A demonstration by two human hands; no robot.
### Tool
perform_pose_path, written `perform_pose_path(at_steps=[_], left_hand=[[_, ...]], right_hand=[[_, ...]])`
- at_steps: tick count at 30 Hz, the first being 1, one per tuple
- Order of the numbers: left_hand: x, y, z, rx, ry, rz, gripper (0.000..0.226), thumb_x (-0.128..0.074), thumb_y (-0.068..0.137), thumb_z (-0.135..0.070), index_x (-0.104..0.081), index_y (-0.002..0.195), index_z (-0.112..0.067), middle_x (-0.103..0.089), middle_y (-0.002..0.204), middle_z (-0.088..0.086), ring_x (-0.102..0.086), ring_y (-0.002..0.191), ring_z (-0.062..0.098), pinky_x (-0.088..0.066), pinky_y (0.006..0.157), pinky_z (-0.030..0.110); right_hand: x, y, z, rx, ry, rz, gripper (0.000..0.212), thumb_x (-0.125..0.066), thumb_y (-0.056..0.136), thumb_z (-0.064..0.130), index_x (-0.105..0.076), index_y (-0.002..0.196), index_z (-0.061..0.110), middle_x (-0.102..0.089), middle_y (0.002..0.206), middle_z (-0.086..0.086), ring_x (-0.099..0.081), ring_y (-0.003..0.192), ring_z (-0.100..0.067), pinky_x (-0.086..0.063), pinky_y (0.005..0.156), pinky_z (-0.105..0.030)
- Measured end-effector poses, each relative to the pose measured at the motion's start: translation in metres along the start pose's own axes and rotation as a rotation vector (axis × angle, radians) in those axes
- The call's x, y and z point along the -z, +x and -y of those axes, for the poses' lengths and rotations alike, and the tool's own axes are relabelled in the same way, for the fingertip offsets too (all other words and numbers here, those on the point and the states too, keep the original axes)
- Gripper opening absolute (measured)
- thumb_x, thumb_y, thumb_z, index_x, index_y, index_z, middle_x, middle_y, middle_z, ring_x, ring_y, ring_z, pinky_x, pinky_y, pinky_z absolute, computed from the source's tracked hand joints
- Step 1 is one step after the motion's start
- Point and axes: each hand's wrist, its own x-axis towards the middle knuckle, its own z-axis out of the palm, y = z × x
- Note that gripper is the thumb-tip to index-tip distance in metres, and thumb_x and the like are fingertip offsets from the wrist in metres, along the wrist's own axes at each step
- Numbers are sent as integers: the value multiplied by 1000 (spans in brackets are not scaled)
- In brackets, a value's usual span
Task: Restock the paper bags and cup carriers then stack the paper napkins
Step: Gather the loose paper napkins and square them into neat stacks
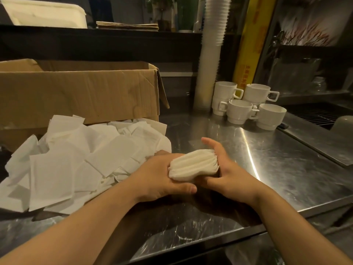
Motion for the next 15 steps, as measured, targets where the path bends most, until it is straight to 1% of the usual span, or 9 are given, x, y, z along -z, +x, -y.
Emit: perform_pose_path(at_steps=[2, 3, 5, 6, 7, 9, 11, 12, 15], left_hand=[[1, 0, 3, -2, -39, -54, 68, -87, 74, -52, -59, 135, -46, -67, 120, -27, -59, 116, -1, -53, 96, 21], [1, 0, 4, 5, -54, -51, 70, -88, 74, -50, -56, 137, -47, -66, 123, -26, -59, 118, 1, -54, 99, 23], [1, -1, 3, 22, -46, -8, 81, -87, 72, -54, -48, 142, -49, -62, 130, -26, -57, 123, 0, -52, 104, 23], [0, -1, 2, 17, -36, -1, 85, -87, 70, -55, -46, 145, -47, -61, 133, -26, -56, 126, 0, -50, 105, 22], [0, 0, 1, 8, -24, -17, 87, -86, 70, -54, -45, 146, -46, -60, 135, -25, -55, 127, 2, -50, 106, 23], [0, 1, 0, 12, -27, -75, 82, -86, 74, -48, -47, 146, -44, -59, 135, -22, -55, 126, 5, -51, 106, 25], [1, 1, 0, 28, -50, -73, 76, -87, 77, -44, -49, 142, -46, -60, 132, -23, -56, 123, 4, -53, 104, 24], [1, 0, 1, 25, -46, -57, 74, -87, 77, -43, -50, 141, -47, -61, 131, -24, -57, 122, 1, -52, 104, 23], [0, 0, 1, -3, -36, -54, 68, -86, 81, -38, -53, 140, -45, -63, 128, -26, -58, 120, -3, -51, 103, 19]], right_hand=[[1, 0, -1, 10, 23, -58, 75, -79, 88, 21, -35, 145, 44, -58, 121, 20, -60, 112, 4, -52, 93, -15], [0, -1, 0, 8, 18, -47, 74, -80, 87, 22, -36, 144, 43, -58, 121, 20, -60, 112, 4, -53, 93, -16], [-1, 0, 1, 6, 11, 23, 92, -82, 84, 27, -22, 151, 46, -52, 124, 24, -57, 108, 14, -50, 89, -8], [-1, 0, 1, 3, 10, 40, 100, -83, 84, 28, -13, 152, 49, -50, 124, 26, -57, 107, 16, -48, 88, -6], [-1, 0, 1, 3, 9, 27, 101, -82, 84, 28, -11, 152, 51, -50, 124, 27, -57, 108, 13, -48, 89, -6], [-1, 2, 0, 30, 8, -57, 79, -80, 87, 24, -32, 146, 48, -56, 120, 23, -61, 108, 3, -52, 88, -13], [0, 2, -2, 40, 2, -88, 58, -80, 87, 22, -49, 132, 43, -61, 116, 18, -62, 106, 1, -52, 84, -15], [-1, 1, -2, 36, 6, -62, 59, -81, 86, 24, -48, 132, 41, -61, 117, 16, -62, 104, 3, -51, 84, -14], [-1, 1, -3, 34, 45, -20, 87, -82, 78, 41, -28, 146, 44, -54, 125, 16, -59, 106, 9, -51, 91, -14]])
